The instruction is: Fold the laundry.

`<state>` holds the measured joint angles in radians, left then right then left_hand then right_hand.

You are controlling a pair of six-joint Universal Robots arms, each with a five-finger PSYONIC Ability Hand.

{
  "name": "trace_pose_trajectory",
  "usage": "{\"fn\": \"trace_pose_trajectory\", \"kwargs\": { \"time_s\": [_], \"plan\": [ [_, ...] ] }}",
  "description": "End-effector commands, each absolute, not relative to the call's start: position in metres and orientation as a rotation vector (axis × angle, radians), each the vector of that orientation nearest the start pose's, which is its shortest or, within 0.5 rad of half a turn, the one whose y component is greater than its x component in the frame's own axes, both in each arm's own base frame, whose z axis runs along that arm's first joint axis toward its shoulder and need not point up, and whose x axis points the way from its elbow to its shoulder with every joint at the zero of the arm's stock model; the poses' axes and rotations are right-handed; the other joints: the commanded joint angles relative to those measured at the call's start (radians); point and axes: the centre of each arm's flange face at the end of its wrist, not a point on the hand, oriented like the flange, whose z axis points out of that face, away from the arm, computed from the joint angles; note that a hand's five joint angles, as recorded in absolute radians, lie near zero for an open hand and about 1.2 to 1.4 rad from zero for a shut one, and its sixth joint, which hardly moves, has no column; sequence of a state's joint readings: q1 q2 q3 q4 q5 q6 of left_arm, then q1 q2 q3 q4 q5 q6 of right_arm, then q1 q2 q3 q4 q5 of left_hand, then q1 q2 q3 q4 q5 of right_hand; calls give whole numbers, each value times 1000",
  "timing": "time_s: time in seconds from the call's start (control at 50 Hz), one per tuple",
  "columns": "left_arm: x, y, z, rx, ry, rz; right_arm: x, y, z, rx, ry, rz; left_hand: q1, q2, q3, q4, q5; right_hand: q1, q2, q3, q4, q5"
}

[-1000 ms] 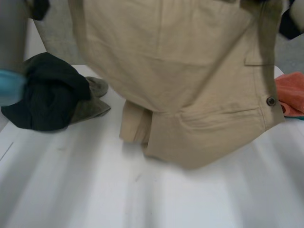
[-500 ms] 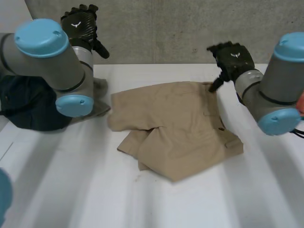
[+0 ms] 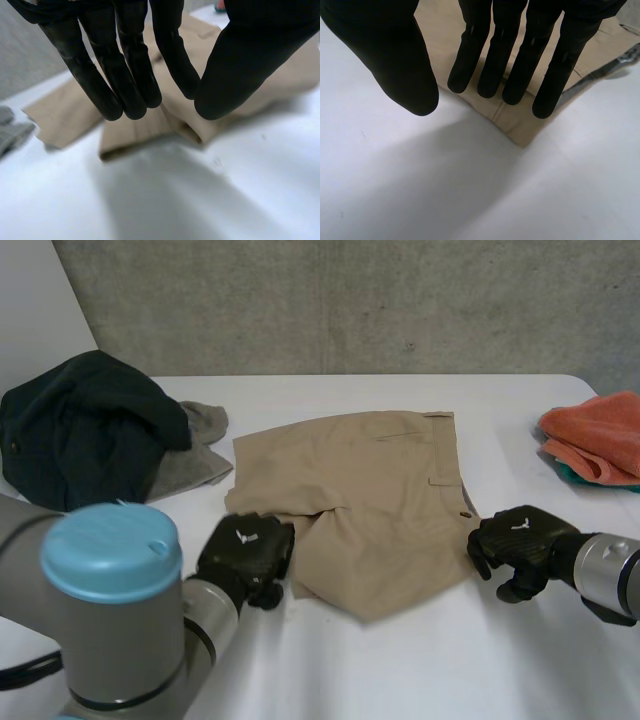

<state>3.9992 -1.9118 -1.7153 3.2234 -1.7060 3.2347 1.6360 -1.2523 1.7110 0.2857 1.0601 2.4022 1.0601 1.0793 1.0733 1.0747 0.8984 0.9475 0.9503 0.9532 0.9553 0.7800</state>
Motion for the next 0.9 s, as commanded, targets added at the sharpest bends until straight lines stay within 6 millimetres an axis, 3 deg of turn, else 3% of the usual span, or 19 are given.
{"fn": "trace_pose_trajectory", "kwargs": {
  "time_s": [0.02, 0.1, 0.22, 0.4, 0.52, 0.6, 0.68, 0.7, 0.76, 0.78, 0.86, 0.9],
  "plan": [
    [-309, -169, 141, 1024, 2694, -1733, 197, -266, 154, -1286, 2258, -1400, 32, 12, 18, 17, 19, -27, -29, -32, -34, -34],
    [-317, -175, 137, 1034, 2695, -1731, 200, -275, 145, -1262, 2230, -1465, -224, -243, -237, -238, -237, -379, -382, -385, -387, -386],
    [-333, -193, 135, 1024, 2667, -1786, 210, -290, 133, -1276, 2176, -1592, -628, -648, -642, -643, -641, -418, -421, -423, -425, -425],
    [-360, -225, 139, 994, 2603, -1918, 227, -300, 123, -1323, 2095, -1696, -673, -693, -687, -688, -686, -356, -359, -362, -364, -363],
    [-375, -246, 130, 1053, 2502, -1942, 236, -312, 118, -1342, 2070, -1766, -694, -713, -707, -709, -707, -189, -192, -195, -197, -196],
    [-378, -257, 121, 1085, 2433, -1923, 237, -320, 114, -1339, 2078, -1807, -594, -614, -608, -609, -607, -25, -27, -30, -32, -32],
    [-381, -264, 112, 1113, 2365, -1912, 238, -328, 114, -1326, 2084, -1865, -254, -274, -268, -269, -267, 213, 210, 207, 205, 206],
    [-381, -268, 112, 1103, 2337, -1929, 238, -330, 115, -1322, 2084, -1880, -120, -139, -133, -135, -133, 440, 437, 435, 432, 433],
    [-384, -272, 112, 1089, 2291, -1974, 237, -331, 118, -1307, 2094, -1898, 183, 164, 169, 168, 170, 449, 446, 443, 441, 442],
    [-386, -273, 115, 1074, 2254, -2020, 237, -332, 120, -1294, 2100, -1906, 335, 315, 321, 320, 322, 449, 446, 443, 441, 442],
    [-387, -275, 128, 1028, 2186, -2099, 234, -330, 131, -1229, 2124, -1900, 336, 317, 323, 322, 323, 449, 446, 443, 441, 442],
    [-381, -271, 149, 1000, 2165, -2118, 231, -326, 143, -1176, 2154, -1865, 336, 317, 323, 322, 323, 449, 446, 443, 441, 442]
  ]
}}
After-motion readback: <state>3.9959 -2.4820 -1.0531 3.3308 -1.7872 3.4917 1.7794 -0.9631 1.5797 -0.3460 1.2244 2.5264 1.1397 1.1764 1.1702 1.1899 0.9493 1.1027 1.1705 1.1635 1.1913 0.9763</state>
